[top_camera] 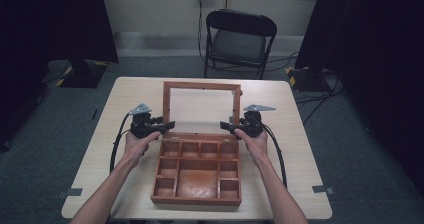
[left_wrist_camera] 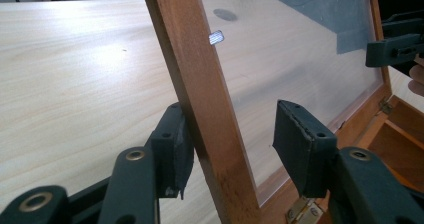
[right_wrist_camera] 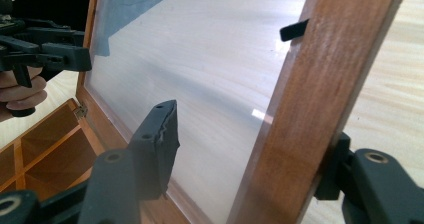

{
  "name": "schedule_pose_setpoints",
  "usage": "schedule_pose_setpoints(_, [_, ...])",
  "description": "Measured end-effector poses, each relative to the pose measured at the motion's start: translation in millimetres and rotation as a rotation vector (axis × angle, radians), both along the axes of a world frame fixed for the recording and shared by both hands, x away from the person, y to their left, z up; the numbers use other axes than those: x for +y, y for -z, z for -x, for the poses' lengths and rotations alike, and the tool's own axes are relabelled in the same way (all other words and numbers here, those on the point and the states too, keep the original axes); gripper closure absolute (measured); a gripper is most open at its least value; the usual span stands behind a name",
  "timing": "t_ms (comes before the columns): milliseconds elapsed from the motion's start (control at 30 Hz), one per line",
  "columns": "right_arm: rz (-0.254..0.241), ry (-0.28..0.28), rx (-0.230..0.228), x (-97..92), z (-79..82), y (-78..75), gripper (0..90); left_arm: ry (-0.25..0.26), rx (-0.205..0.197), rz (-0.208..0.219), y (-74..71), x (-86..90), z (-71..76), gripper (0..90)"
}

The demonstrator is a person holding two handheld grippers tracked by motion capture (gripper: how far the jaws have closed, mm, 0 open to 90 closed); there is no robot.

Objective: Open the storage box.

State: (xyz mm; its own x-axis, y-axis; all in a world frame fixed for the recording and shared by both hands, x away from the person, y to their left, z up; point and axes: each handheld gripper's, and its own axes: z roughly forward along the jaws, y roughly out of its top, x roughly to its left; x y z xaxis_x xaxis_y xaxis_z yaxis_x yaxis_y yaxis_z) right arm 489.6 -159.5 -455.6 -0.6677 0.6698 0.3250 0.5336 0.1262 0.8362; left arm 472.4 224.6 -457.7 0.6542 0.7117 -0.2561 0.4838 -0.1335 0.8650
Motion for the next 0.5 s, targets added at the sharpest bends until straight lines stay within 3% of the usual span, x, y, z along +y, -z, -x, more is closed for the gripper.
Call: schedule_pose_setpoints(500, [-0.011, 0.019, 0.058, 4.5, -8.0, 14.0, 29.7, 0.004, 0.044, -0.007, 8.9, 1.9, -7.3, 46.4])
